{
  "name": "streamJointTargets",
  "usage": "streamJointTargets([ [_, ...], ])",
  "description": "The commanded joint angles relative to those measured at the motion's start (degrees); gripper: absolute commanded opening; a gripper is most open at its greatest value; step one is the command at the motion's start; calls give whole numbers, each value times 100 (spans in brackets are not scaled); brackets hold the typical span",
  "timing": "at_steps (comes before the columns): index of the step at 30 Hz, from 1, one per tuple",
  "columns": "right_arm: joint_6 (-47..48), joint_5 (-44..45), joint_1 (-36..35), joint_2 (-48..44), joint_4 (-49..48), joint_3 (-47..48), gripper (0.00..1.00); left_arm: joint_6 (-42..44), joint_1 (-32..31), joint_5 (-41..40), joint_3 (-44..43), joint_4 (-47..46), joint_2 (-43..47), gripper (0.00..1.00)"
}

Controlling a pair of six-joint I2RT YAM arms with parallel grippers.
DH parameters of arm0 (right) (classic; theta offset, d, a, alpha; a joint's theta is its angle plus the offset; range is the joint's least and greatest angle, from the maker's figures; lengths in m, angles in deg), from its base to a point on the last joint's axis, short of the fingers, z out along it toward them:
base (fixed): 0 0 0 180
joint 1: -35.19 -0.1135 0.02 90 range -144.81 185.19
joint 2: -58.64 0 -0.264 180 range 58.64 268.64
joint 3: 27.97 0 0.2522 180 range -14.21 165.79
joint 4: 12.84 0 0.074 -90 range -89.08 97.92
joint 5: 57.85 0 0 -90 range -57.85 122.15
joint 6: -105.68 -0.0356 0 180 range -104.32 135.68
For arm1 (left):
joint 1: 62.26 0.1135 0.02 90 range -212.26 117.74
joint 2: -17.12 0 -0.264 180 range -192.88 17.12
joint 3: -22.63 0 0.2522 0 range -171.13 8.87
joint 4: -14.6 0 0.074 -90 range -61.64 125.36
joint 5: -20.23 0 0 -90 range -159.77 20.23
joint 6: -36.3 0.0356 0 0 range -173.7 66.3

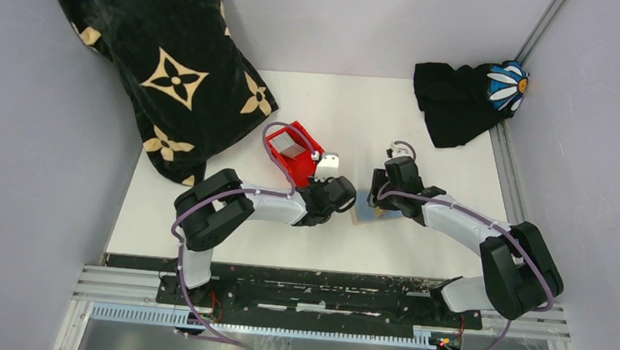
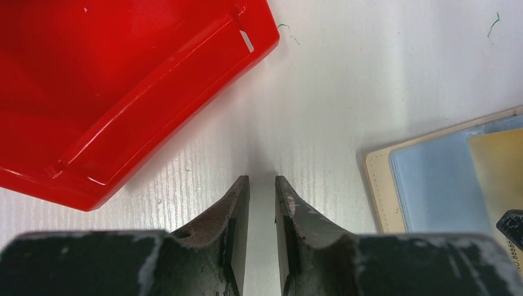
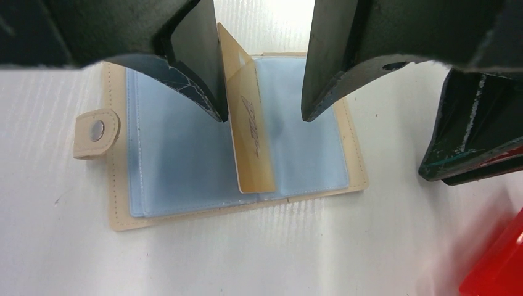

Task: Put the credit cards into the card holder
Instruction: Insert the credit card into the card holder.

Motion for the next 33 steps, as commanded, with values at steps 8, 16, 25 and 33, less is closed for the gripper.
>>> streamJointTargets([
  [8, 75, 205, 28, -267, 73, 137, 48, 82, -7, 944, 266, 783, -555, 28],
  [16, 56, 251, 76, -611, 199, -8, 44, 101, -11, 950, 244, 784, -561, 28],
  [25, -50, -137, 326, -538, 78, -167, 31, 126, -12, 968, 231, 790, -557, 28],
  [33, -256, -556, 600, -527, -239, -414, 16, 123, -13, 985, 245, 774, -586, 28],
])
